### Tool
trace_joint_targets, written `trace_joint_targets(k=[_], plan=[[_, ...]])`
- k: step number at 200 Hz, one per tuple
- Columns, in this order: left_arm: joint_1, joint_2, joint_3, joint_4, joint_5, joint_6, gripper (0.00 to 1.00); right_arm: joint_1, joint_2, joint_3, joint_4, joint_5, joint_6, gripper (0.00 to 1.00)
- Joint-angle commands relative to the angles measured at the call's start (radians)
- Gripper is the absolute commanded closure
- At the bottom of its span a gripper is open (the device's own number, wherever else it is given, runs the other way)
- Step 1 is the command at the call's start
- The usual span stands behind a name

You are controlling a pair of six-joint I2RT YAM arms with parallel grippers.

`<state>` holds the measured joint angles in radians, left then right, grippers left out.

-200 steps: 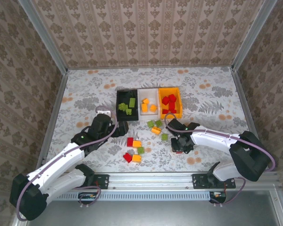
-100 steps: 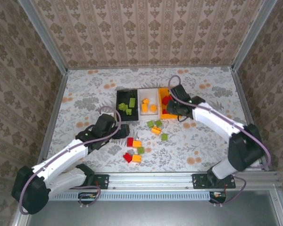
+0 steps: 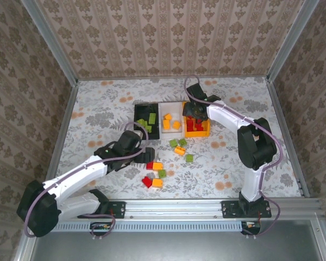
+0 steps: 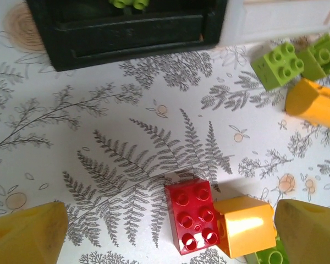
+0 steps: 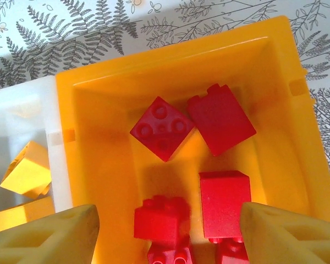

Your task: Sort the legos into containers by color

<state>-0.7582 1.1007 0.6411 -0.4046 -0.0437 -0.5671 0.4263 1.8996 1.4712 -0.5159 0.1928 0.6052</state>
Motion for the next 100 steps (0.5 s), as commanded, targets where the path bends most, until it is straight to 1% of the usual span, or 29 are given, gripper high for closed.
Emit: trace_joint_targets(k=[1,27,44,62,81,100], plan=[[-0.043,0.077,0.051,-0.033,0.024,0.054,0.05,0.011,-0.116,-0.080,0.030,-0.018,0.009,0.31],[-0.121,0.193,0.091,-0.024,0.013,0.062,0.07,0.012,-0.192,-0.187,0.073,-0.035,0.025,0.31],[-0.182,0.256,0.127,-0.030,-0.006,0.062,0.13,0.012,-0.235,-0.245,0.094,-0.036,0.030,0.31],[-0.236,0.311,0.174,-0.060,-0.038,0.057,0.16,0.011,-0.274,-0.282,0.105,-0.041,0.032,0.31],[-0.264,0.343,0.195,-0.072,-0.043,0.043,0.18,0.010,-0.309,-0.307,0.117,-0.043,0.033,0.30],[-0.275,0.370,0.192,-0.053,-0.005,0.030,0.21,-0.001,-0.329,-0.319,0.120,-0.040,0.032,0.30]])
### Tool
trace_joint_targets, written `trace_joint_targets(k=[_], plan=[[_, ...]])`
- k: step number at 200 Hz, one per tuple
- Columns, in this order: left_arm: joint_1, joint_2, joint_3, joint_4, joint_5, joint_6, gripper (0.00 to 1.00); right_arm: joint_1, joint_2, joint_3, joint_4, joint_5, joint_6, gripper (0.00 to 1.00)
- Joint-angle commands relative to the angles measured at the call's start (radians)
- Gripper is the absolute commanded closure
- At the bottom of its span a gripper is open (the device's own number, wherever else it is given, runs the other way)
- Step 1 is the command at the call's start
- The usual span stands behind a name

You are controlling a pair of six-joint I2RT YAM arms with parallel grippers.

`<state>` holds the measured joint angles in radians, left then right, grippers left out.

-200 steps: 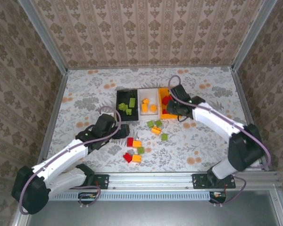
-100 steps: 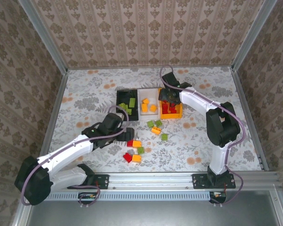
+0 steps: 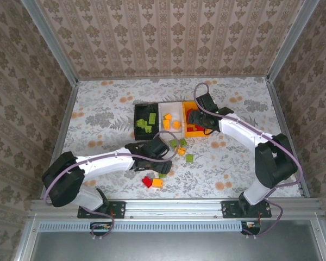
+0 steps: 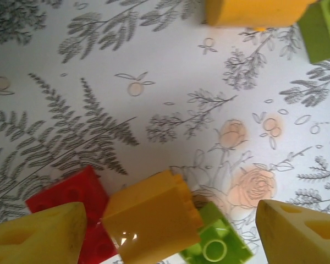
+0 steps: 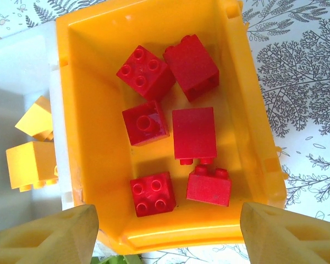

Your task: Sort the legos into containers by color

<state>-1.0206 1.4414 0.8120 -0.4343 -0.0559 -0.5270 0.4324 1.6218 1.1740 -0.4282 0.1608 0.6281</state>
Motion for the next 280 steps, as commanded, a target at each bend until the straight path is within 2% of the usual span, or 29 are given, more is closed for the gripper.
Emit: trace_joint_targets(k=[1,44,67,115,176,224,280], plan=[[-0.013,0.030,0.021,-0.023,0.009,-0.011,0.21,-0.008,-0.053,-0.022,0.033,-0.007,0.009,0.30],[-0.036,0.096,0.042,0.065,0.114,-0.030,0.25,-0.034,-0.068,-0.037,0.036,-0.016,0.010,0.30],[-0.057,0.115,0.098,0.073,0.128,-0.024,0.26,-0.043,-0.072,-0.046,0.043,-0.026,0.014,0.30],[-0.062,0.089,0.140,-0.044,-0.004,0.000,0.26,-0.050,-0.071,-0.048,0.046,-0.037,0.014,0.29],[-0.082,0.162,0.123,-0.068,-0.010,0.005,0.27,-0.061,-0.072,-0.052,0.049,-0.046,0.016,0.29],[-0.116,0.264,0.144,-0.046,-0.011,0.007,0.42,-0.079,-0.098,-0.051,0.049,-0.051,0.024,0.28],[-0.118,0.217,0.155,-0.048,-0.052,0.021,0.66,-0.087,-0.120,-0.062,0.054,-0.049,0.041,0.28]])
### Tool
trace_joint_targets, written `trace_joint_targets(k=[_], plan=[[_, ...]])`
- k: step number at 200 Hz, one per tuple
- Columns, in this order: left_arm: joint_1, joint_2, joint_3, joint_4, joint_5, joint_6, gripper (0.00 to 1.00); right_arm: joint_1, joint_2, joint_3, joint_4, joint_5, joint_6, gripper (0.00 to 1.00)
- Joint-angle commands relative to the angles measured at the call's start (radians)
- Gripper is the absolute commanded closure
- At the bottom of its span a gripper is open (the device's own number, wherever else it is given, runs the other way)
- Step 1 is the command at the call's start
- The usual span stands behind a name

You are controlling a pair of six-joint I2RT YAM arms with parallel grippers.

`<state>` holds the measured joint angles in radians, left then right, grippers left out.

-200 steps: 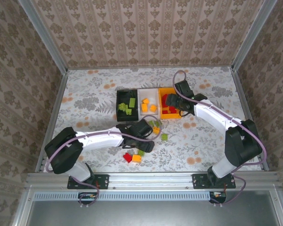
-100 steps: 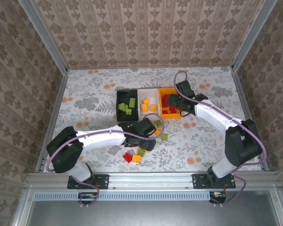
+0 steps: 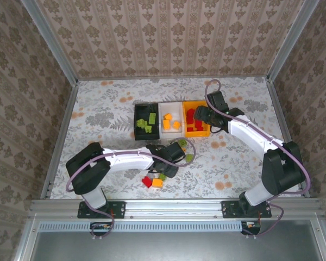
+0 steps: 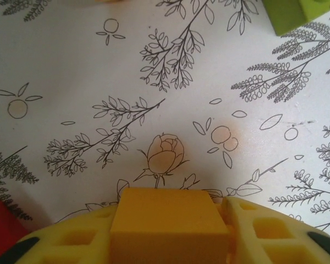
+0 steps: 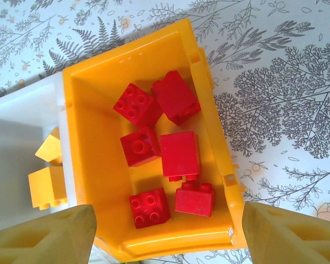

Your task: Sort the legos into containers by color

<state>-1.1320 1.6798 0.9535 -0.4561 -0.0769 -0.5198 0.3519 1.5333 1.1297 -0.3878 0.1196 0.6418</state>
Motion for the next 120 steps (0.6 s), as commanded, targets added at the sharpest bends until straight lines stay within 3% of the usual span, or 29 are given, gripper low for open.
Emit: trace_joint_targets(k=[1,30,66,120], plan=[[-0.006,-0.022,0.015,-0.027,-0.031,0.013,0.66,-0.008,-0.032,-0.018,0.013,-0.008,0.027,0.28],[0.019,-0.110,0.057,-0.042,-0.075,0.034,0.68,-0.013,-0.052,-0.037,0.016,-0.014,0.040,0.28],[0.153,-0.164,0.188,-0.012,-0.068,0.117,0.68,-0.014,-0.073,-0.075,0.030,-0.033,0.053,0.28],[0.345,0.043,0.451,0.058,-0.023,0.199,0.66,-0.014,-0.077,-0.126,0.033,-0.047,0.060,0.29]])
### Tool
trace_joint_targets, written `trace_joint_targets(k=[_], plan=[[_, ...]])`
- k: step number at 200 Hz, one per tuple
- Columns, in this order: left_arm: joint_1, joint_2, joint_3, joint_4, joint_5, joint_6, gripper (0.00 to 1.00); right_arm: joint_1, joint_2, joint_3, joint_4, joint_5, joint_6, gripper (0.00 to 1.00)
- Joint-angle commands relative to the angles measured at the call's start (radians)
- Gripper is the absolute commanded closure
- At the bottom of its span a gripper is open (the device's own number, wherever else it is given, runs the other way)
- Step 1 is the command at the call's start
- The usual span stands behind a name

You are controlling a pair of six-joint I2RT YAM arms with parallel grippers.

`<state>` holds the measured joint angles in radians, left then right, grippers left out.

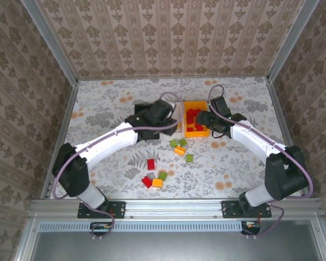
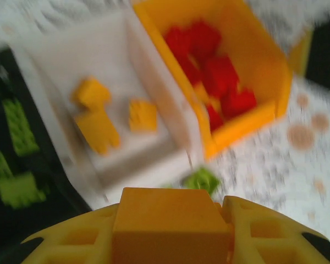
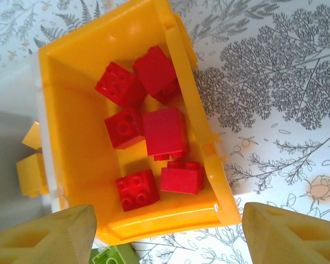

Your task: Sort the legos into containers by color

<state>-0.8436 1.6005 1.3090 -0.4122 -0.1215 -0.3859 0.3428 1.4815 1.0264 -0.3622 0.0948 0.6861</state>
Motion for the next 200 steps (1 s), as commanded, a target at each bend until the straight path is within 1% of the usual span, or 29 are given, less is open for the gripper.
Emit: trace_joint_targets(k=[1,35,66,73,87,110,128,153,164,181,200], plan=[[0.059,0.128,0.101,0.015,0.023,0.065,0.66,-0.004,-0.026,-0.023,0.007,-0.022,0.015,0.29],[0.096,0.287,0.231,0.002,0.046,0.067,0.66,-0.002,-0.051,-0.049,-0.004,-0.048,0.008,0.29],[0.108,0.373,0.323,-0.028,0.056,0.066,0.63,0.028,-0.082,-0.074,-0.025,-0.095,-0.023,0.29],[0.108,0.386,0.339,-0.038,0.054,0.066,0.61,0.047,-0.119,-0.088,-0.027,-0.103,-0.036,0.29],[0.109,0.398,0.364,-0.047,0.061,0.062,0.57,0.080,-0.144,-0.107,-0.033,-0.119,-0.053,0.29],[0.113,0.387,0.368,-0.039,0.067,0.049,0.45,0.151,-0.159,-0.118,-0.054,-0.132,-0.075,0.28],[0.115,0.340,0.346,-0.020,0.075,0.032,0.31,0.212,-0.154,-0.126,-0.049,-0.141,-0.086,0.28],[0.116,0.222,0.248,0.040,0.084,0.006,0.13,0.263,-0.110,-0.118,-0.023,-0.170,-0.123,0.30],[0.117,0.166,0.210,0.045,0.080,-0.003,0.10,0.278,-0.096,-0.114,-0.004,-0.183,-0.145,0.32],[0.117,0.058,0.117,0.068,0.081,-0.015,0.07,0.299,-0.021,-0.085,0.007,-0.207,-0.190,0.35],[0.106,-0.081,-0.011,0.083,0.079,-0.030,0.00,0.321,0.055,-0.038,-0.012,-0.196,-0.232,0.36]])
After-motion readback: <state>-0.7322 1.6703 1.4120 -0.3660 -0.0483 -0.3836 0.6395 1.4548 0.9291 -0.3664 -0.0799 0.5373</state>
